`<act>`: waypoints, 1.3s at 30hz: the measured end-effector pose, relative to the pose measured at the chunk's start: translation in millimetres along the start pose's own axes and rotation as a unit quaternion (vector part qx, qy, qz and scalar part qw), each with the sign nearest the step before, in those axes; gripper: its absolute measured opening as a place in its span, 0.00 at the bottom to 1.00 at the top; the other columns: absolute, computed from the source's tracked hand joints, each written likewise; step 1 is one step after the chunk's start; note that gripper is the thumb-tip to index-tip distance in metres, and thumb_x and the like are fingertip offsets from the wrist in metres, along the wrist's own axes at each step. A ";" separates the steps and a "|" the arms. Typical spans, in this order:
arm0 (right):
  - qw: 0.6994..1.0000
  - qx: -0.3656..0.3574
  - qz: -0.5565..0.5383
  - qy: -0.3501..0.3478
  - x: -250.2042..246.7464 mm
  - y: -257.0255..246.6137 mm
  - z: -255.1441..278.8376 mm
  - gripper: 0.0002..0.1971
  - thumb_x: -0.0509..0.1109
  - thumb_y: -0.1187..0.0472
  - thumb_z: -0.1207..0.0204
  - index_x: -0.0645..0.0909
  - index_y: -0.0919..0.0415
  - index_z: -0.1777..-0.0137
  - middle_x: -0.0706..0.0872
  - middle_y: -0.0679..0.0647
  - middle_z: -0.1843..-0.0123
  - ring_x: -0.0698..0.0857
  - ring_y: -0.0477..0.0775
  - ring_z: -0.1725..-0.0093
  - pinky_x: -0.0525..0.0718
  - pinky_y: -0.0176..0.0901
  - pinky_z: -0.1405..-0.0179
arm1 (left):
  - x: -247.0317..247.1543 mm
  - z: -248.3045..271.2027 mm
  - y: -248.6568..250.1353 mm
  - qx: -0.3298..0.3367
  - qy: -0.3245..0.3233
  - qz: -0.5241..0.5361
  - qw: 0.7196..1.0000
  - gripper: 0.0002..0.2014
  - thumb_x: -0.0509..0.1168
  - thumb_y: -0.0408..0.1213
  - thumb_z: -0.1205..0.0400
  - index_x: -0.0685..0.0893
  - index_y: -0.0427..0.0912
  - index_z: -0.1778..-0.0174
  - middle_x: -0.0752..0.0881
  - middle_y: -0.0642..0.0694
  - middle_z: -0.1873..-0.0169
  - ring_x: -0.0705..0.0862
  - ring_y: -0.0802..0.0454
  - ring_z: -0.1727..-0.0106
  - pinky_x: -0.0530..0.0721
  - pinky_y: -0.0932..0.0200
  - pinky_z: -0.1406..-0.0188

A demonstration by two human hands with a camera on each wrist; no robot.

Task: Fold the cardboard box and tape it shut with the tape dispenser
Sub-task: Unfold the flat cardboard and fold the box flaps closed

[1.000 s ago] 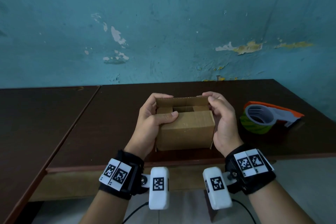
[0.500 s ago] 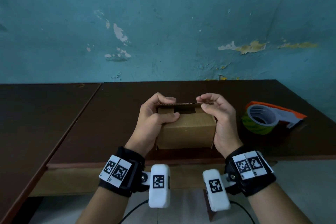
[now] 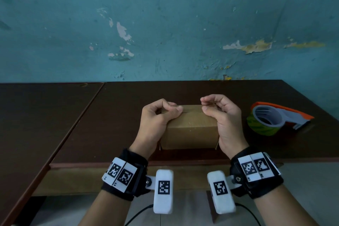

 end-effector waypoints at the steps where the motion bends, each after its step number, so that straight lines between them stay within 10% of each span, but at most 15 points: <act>1: 1.000 0.000 -0.001 -0.001 0.2 -0.4 0.1 0.14 0.72 0.81 0.27 0.88 0.63 0.50 0.92 0.62 0.47 0.90 0.54 0.46 0.87 0.42 0.43 | 0.4 0.4 0.1 -0.005 0.001 0.004 1.000 0.08 0.79 0.29 0.22 0.87 0.34 0.64 0.92 0.51 0.57 0.90 0.60 0.51 0.86 0.66 0.52; 9: 1.000 -0.006 0.004 -0.017 0.7 -4.1 -1.0 0.16 0.71 0.84 0.30 0.86 0.63 0.54 0.92 0.58 0.50 0.91 0.52 0.45 0.86 0.40 0.44 | 2.3 4.7 -4.7 -0.111 -0.024 0.008 0.993 0.12 0.73 0.35 0.16 0.87 0.43 0.37 0.89 0.43 0.44 0.89 0.52 0.54 0.86 0.60 0.66; 23: 0.999 0.026 0.002 -0.038 1.2 6.7 1.7 0.11 0.71 0.69 0.33 0.87 0.61 0.51 0.93 0.57 0.47 0.91 0.56 0.42 0.87 0.49 0.40 | 3.1 3.7 -2.2 -0.140 -0.035 0.001 0.990 0.10 0.69 0.30 0.18 0.88 0.42 0.42 0.90 0.35 0.41 0.89 0.44 0.51 0.86 0.54 0.66; 39: 0.999 0.040 0.011 -0.031 0.0 7.5 0.8 0.11 0.69 0.77 0.29 0.86 0.63 0.55 0.93 0.59 0.45 0.91 0.54 0.42 0.84 0.49 0.41 | 4.7 5.8 -1.3 -0.136 -0.029 0.002 0.990 0.11 0.68 0.30 0.18 0.88 0.41 0.41 0.88 0.38 0.44 0.88 0.45 0.52 0.85 0.57 0.70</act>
Point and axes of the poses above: each hand's wrist, its own z-axis away from the middle knuckle, its own x-axis out of the palm, y = z × x, the point moved 5 cm from there along -z, towards the middle knuckle
